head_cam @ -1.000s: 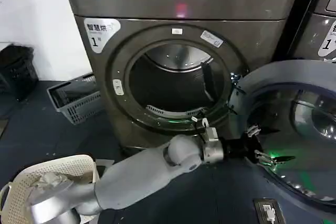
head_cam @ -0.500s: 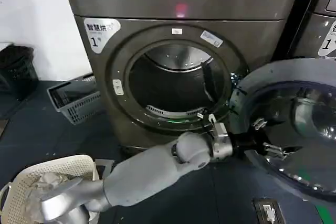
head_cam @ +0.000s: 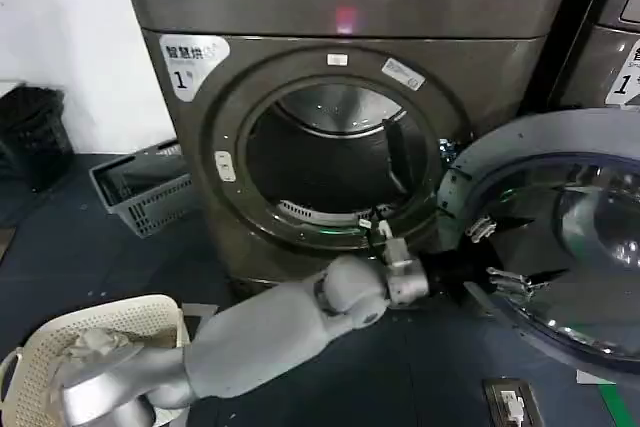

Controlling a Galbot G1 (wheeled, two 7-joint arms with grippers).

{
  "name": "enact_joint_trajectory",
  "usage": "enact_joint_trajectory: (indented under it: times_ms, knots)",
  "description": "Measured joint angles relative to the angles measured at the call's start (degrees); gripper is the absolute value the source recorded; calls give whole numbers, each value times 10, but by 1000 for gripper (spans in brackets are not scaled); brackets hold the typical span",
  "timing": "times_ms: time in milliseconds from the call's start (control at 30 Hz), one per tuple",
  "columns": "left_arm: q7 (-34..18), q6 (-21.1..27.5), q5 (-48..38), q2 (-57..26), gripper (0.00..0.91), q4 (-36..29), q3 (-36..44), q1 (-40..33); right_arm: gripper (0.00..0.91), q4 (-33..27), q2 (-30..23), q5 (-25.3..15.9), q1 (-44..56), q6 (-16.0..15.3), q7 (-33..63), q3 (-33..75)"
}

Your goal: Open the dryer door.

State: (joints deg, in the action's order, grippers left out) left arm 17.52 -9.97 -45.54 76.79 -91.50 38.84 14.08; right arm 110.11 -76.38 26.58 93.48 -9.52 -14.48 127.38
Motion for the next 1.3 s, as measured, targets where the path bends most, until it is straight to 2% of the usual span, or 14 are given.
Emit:
enact_joint_trajectory:
  times_ms: [133,300,500,667,833,1067,1300]
  knots:
    - [-3,-45,-15,-47,907,-31,2,11,907,0,2,11,-2,4,14,10]
    - [-23,-71,-7,-122,907,-84,0,26,907,-1,2,12,-4,11,18,14]
    - [-71,-55,3,-225,907,-154,-1,47,907,6,3,13,-6,15,18,17]
    - [-68,-6,11,-332,907,-213,-9,66,907,15,9,11,-6,14,20,29]
    - [-46,21,26,-440,907,-239,-22,84,907,25,8,8,-5,11,19,38]
    - [10,52,60,-559,907,-230,-47,105,907,31,15,-7,-3,10,17,40]
    - [80,100,130,-664,907,-209,-131,188,907,27,23,-23,-11,5,18,36]
